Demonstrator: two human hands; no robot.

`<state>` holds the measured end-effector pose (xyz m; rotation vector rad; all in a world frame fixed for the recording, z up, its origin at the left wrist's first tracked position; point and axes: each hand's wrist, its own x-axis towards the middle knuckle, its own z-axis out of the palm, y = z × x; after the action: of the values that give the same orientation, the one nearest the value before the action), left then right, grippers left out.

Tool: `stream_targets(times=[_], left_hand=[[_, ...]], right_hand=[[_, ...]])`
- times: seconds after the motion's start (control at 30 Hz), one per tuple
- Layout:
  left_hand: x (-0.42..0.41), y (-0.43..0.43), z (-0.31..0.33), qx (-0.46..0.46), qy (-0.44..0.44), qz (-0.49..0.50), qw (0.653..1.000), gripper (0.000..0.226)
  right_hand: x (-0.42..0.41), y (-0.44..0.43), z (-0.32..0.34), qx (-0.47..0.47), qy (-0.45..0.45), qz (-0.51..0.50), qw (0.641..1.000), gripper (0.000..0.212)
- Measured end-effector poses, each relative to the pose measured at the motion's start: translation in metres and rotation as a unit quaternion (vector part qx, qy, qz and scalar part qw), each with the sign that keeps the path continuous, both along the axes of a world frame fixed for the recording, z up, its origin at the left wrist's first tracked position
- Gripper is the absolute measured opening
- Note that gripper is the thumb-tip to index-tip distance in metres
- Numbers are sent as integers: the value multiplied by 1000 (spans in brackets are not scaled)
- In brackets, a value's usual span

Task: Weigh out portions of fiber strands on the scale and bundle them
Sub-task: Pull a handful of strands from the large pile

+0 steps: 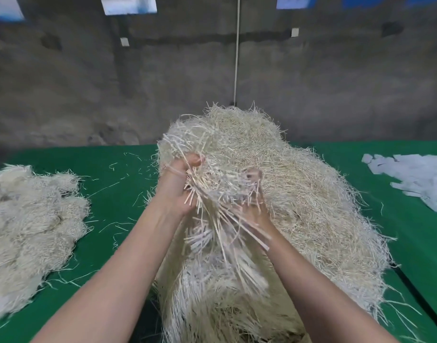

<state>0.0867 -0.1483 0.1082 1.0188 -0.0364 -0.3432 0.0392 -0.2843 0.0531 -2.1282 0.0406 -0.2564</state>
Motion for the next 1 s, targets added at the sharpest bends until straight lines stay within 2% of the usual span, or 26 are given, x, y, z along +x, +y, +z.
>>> stream_targets(times=[0.03,0.13,0.2,0.23,0.3,0.33,0.43,0.5,0.57,0.6,0.67,0.7,0.73,0.77,0.8,0.83,0.87,0.9,0.93,0.97,1.0], left_hand=[[0,1,2,-3,0,-12,1000,17],[4,5,8,-15,-24,0,1000,7],[8,8,10,20,-38,31,999,7],[9,9,8,51,-41,47,997,6],[10,9,1,85,-23,82,993,19],[10,9,-1,89,-12,96,991,23],[12,20,7,59,-18,129,990,13],[18,29,13,112,-28,149,982,16],[19,34,17,169,-36,146,974,19],[18,36,18,169,-45,139,975,20],[17,35,19,149,-56,131,979,24],[16,34,19,147,-60,123,980,28],[14,32,20,140,-55,111,982,36],[13,31,20,128,-44,93,986,44],[14,28,21,92,-31,67,993,46],[12,26,24,36,-18,36,999,41],[10,24,29,-20,-6,12,1000,33],[9,25,34,-55,-2,5,998,25],[12,29,37,-48,-20,22,998,17],[17,36,37,10,-65,55,996,14],[24,44,35,107,-141,78,981,18]], right_hand=[[6,-2,0,21,15,-3,1000,35],[5,-3,-30,-54,139,88,985,29],[2,-1,-64,-177,169,103,964,45],[2,-3,-81,-202,174,91,960,57],[-8,-12,-102,-202,194,74,957,76],[-13,-18,-108,-213,204,73,953,79],[-26,-34,-124,-268,248,66,929,81],[-30,-37,-116,-283,259,91,919,82],[-33,-41,-80,-253,254,133,924,82],[-33,-46,-54,-242,233,145,931,75],[-33,-53,3,-214,148,121,958,47],[-31,-51,23,-194,83,89,973,45],[-27,-45,36,-154,20,74,985,51],[-20,-35,42,-91,-12,87,992,66],[-11,-20,41,-18,7,117,993,85],[-3,-4,32,26,49,147,988,96],[5,10,16,32,91,165,981,94],[8,20,-1,21,123,173,977,78],[11,22,-17,15,145,157,977,59],[14,18,-30,26,152,121,981,47],[16,11,-36,56,151,86,983,40]])
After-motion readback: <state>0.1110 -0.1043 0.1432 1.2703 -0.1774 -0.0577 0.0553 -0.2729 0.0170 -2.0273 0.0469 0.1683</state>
